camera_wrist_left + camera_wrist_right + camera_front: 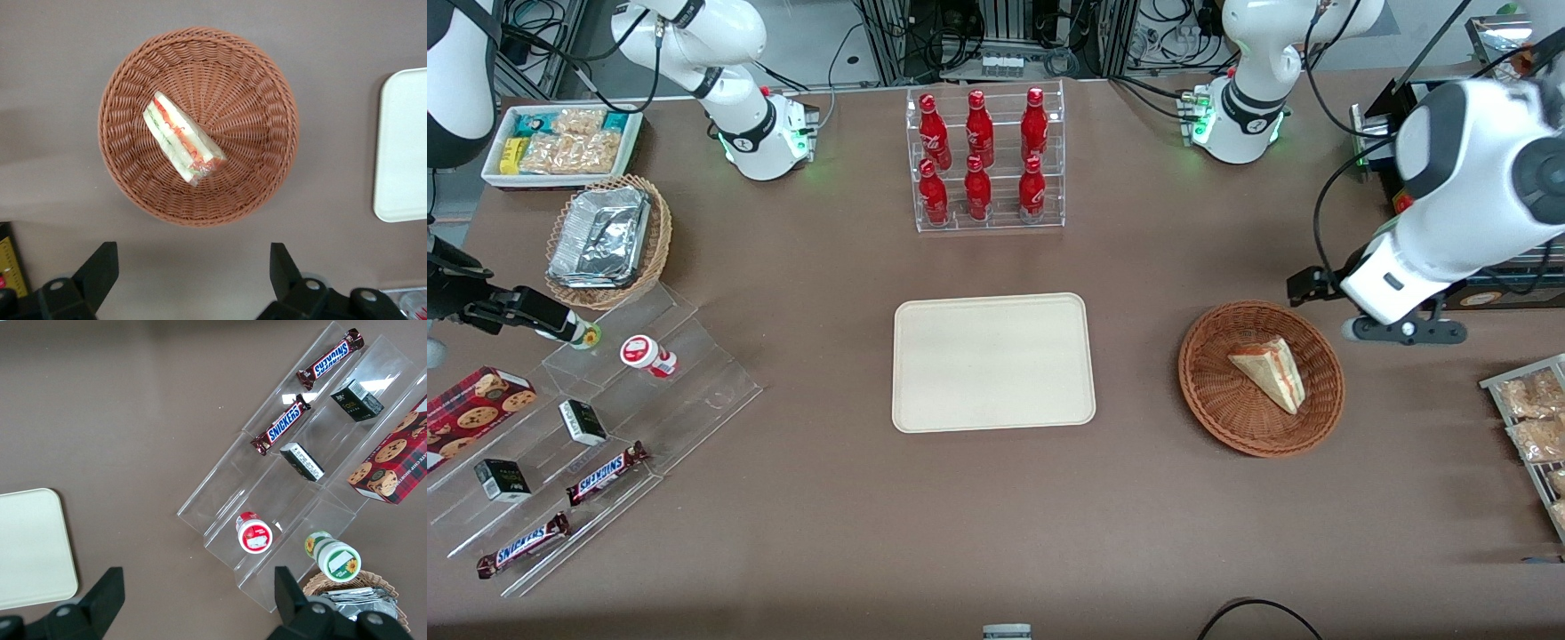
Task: Place sandwich from basket to tray
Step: 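Move the left gripper over the wrapped sandwich in the wicker basket, then lower the open left gripper around the sandwich and close it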
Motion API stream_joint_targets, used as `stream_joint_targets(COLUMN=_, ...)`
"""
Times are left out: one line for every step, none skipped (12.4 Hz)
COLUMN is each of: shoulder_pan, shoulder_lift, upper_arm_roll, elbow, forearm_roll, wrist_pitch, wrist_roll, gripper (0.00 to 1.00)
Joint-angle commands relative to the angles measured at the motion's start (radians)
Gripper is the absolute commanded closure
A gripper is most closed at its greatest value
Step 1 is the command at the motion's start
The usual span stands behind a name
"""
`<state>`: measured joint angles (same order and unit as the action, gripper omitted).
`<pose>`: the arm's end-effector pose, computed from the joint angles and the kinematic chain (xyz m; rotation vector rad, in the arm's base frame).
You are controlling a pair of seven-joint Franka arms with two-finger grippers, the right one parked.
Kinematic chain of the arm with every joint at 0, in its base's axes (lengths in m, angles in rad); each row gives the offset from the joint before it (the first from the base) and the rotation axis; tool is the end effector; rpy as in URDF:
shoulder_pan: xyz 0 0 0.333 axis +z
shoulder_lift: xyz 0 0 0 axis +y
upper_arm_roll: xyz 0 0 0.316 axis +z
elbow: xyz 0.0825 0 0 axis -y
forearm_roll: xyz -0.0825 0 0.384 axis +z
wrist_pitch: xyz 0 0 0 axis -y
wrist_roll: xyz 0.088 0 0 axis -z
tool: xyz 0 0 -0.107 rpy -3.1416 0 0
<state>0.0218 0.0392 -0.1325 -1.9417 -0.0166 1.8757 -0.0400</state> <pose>0.5526 -0.0620 0.4526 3.1228 -0.1016 -0.1660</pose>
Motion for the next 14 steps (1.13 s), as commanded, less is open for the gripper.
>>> stream_joint_targets(shoulder_pan=0.020, shoulder_lift=-0.006, upper_arm_roll=-0.001, elbow=-0.115, forearm_roll=-0.002, wrist_pitch=0.142, wrist_roll=0.020, gripper=0.00)
stream_joint_targets(shoulder_pan=0.030, shoulder_lift=0.004, upper_arm_roll=-0.002, elbow=-0.152, forearm_roll=-0.002, wrist_pitch=0.211, wrist_roll=0.020, gripper=0.00)
stream_joint_targets(shoulder_pan=0.032, shoulder_lift=0.011, upper_arm_roll=-0.002, elbow=-0.201, forearm_roll=-0.003, wrist_pitch=0.294, wrist_roll=0.020, gripper=0.00)
stream_joint_targets(shoulder_pan=0.032, shoulder_lift=0.021, upper_arm_roll=-0.001, elbow=-0.242, forearm_roll=-0.003, wrist_pitch=0.371, wrist_roll=0.020, gripper=0.00)
stream_joint_targets(shoulder_pan=0.035, shoulder_lift=0.040, upper_arm_roll=-0.001, elbow=-0.253, forearm_roll=-0.003, wrist_pitch=0.410, wrist_roll=0.019, gripper=0.00)
stream_joint_targets(shoulder_pan=0.046, shoulder_lift=0.056, upper_arm_roll=-0.002, elbow=-0.252, forearm_roll=-0.003, wrist_pitch=0.418, wrist_roll=0.015, gripper=0.00)
stream_joint_targets(shoulder_pan=0.046, shoulder_lift=0.065, upper_arm_roll=-0.001, elbow=-0.252, forearm_roll=-0.005, wrist_pitch=0.422, wrist_roll=-0.009, gripper=0.00)
stream_joint_targets(shoulder_pan=0.046, shoulder_lift=0.071, upper_arm_roll=-0.002, elbow=-0.252, forearm_roll=-0.005, wrist_pitch=0.424, wrist_roll=-0.065, gripper=0.00)
stream_joint_targets(shoulder_pan=0.046, shoulder_lift=0.082, upper_arm_roll=-0.002, elbow=-0.249, forearm_roll=-0.005, wrist_pitch=0.425, wrist_roll=-0.148, gripper=0.00)
stream_joint_targets(shoulder_pan=0.046, shoulder_lift=0.090, upper_arm_roll=-0.002, elbow=-0.250, forearm_roll=-0.005, wrist_pitch=0.433, wrist_roll=-0.226, gripper=0.00)
stream_joint_targets(shoulder_pan=0.044, shoulder_lift=0.094, upper_arm_roll=-0.002, elbow=-0.250, forearm_roll=-0.005, wrist_pitch=0.439, wrist_roll=-0.297, gripper=0.00)
stream_joint_targets(shoulder_pan=0.043, shoulder_lift=0.106, upper_arm_roll=-0.002, elbow=-0.249, forearm_roll=-0.005, wrist_pitch=0.448, wrist_roll=-0.384, gripper=0.00)
stream_joint_targets(shoulder_pan=0.041, shoulder_lift=0.117, upper_arm_roll=-0.004, elbow=-0.249, forearm_roll=-0.005, wrist_pitch=0.474, wrist_roll=-0.484, gripper=0.00)
stream_joint_targets(shoulder_pan=0.038, shoulder_lift=0.132, upper_arm_roll=-0.004, elbow=-0.249, forearm_roll=-0.005, wrist_pitch=0.491, wrist_roll=-0.571, gripper=0.00)
